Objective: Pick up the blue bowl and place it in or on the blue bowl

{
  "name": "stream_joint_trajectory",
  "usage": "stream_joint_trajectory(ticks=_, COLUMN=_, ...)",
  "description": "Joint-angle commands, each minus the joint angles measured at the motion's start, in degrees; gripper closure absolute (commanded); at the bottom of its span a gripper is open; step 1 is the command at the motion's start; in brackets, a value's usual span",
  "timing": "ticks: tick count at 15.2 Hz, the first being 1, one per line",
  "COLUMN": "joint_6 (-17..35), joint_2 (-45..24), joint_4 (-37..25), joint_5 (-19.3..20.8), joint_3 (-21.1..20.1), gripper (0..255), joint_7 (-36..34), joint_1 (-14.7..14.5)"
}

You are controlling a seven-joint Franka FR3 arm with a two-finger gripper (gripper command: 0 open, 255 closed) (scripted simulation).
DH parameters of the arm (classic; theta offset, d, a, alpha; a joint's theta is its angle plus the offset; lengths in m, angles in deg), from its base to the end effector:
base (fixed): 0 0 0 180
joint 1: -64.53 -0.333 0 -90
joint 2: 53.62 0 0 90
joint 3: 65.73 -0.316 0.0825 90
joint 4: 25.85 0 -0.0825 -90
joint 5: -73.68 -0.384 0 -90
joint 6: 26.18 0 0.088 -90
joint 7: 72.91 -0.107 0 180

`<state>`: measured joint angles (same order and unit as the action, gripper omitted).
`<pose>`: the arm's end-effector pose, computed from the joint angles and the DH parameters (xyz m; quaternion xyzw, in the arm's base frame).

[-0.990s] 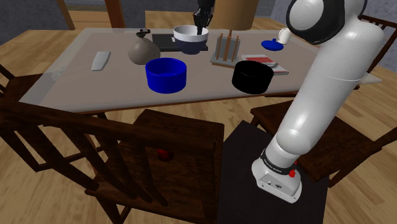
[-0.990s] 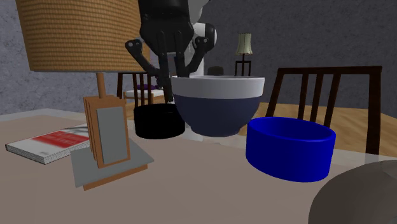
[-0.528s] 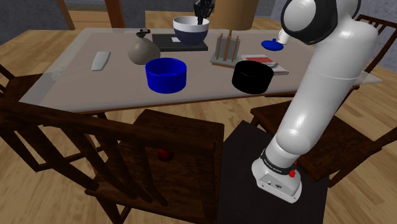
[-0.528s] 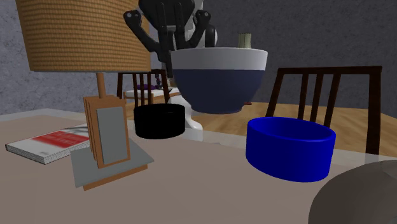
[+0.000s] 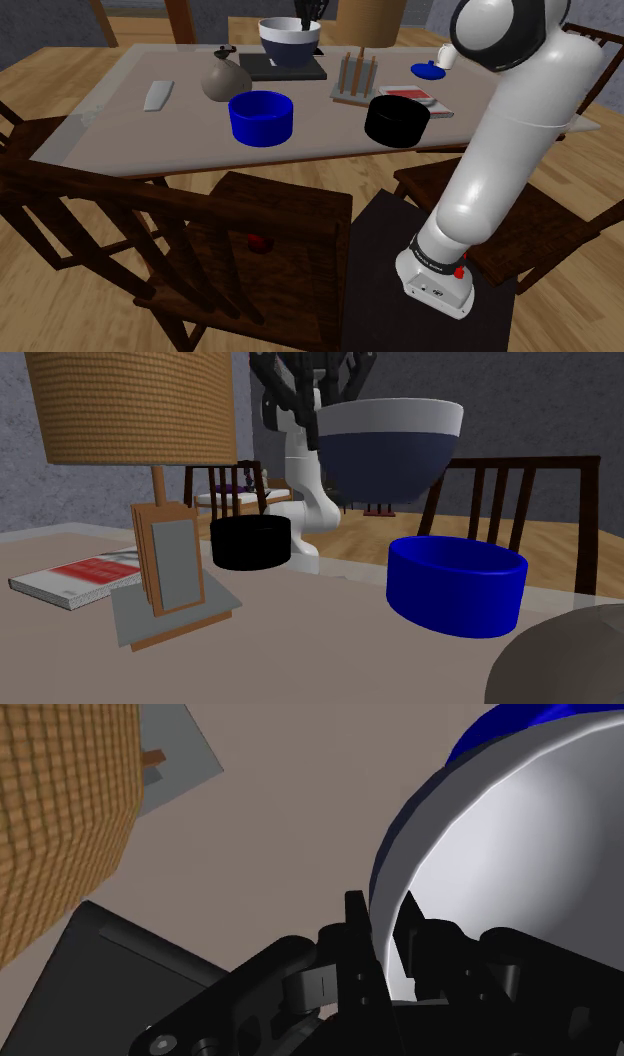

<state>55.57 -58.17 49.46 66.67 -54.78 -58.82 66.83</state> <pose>0.5513 -0.1091 0.6877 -0.9983 -0.0176 -0.0291 0.0473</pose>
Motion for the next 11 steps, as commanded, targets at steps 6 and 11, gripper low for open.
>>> stream_joint_trajectory(ticks=6, joint_6=-0.15, joint_2=3.17, joint_4=1.93, joint_5=1.16, joint_3=-4.60, gripper=255, joint_7=-9.88, joint_1=-5.36)
stream_joint_trajectory(ticks=11, joint_6=2.38, joint_2=4.89, joint_4=5.82, joint_5=1.58, joint_3=-6.40, gripper=255, joint_7=-13.28, joint_1=-7.26)
